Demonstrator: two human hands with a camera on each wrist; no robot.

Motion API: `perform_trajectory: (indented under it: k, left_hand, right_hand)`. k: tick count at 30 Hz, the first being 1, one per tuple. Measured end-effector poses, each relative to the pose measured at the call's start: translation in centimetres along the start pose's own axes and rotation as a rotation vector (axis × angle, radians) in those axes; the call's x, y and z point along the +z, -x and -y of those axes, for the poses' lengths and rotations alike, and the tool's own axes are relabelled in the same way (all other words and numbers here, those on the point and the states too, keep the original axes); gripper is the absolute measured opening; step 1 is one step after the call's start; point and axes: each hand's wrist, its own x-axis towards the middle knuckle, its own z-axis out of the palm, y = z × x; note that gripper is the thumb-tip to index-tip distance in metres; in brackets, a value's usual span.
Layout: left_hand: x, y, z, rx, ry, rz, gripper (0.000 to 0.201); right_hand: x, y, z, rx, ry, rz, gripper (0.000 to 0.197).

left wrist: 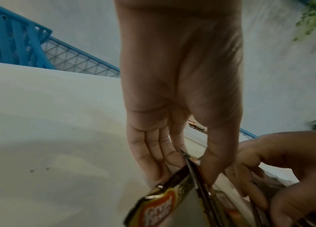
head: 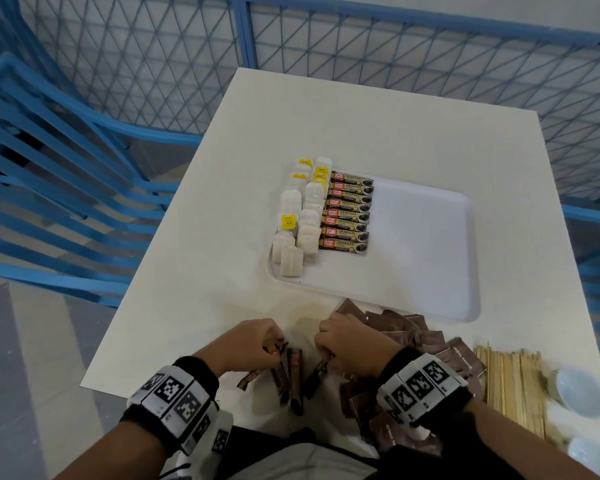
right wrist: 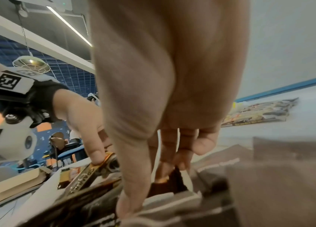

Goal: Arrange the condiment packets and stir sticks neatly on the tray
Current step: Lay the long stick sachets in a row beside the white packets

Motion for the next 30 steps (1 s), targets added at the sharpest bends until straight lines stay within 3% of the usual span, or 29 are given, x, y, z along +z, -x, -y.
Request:
perform_trajectory:
  k: [1, 3, 11, 15, 19, 24, 30]
  left_hand:
    - [-0.1, 0.1, 0.1, 0.004, -0.004, -0.007, 0.024]
    - [-0.4, 0.4, 0.3, 0.014, 0.009, -0.038, 0.008]
    - [-1.3, 1.0, 0.4, -0.079, 0.407, -0.145, 0.012]
    - [-1.5, 1.1, -0.2, -0.110, 0.562, -0.147, 0.014]
    - [-1.6, 1.2, -0.7, -0.071, 0.546, -0.166, 0.013]
    - [-2.1, 1.6, -0.7, -0.025, 0.553, -0.272, 0.008]
    - [-3.3, 2.7, -0.6, 0.013, 0.642, -0.379, 0.006]
  right_hand:
    - [-0.2, 0.1, -0.2, -0.015, -0.030, -0.025, 0.004]
    - [-0.9, 0.4, -0.4, -0.038, -0.071, -0.054, 0.011]
    - [-2.2, 1.3, 0.7, -0.047, -0.222, -0.032, 0.016]
    - [-2.9, 2.0, 1.0, 0.061, -0.436, -0.033, 0.009]
    - [-2.7, 1.4, 0.5, 0.207, -0.582, -0.070, 0.016]
    - [-1.2, -1.0, 1.2, 0.302, -0.558, -0.059, 0.050]
    - [0.5, -3.3, 1.3, 0.335, -0.274, -0.169, 0.043]
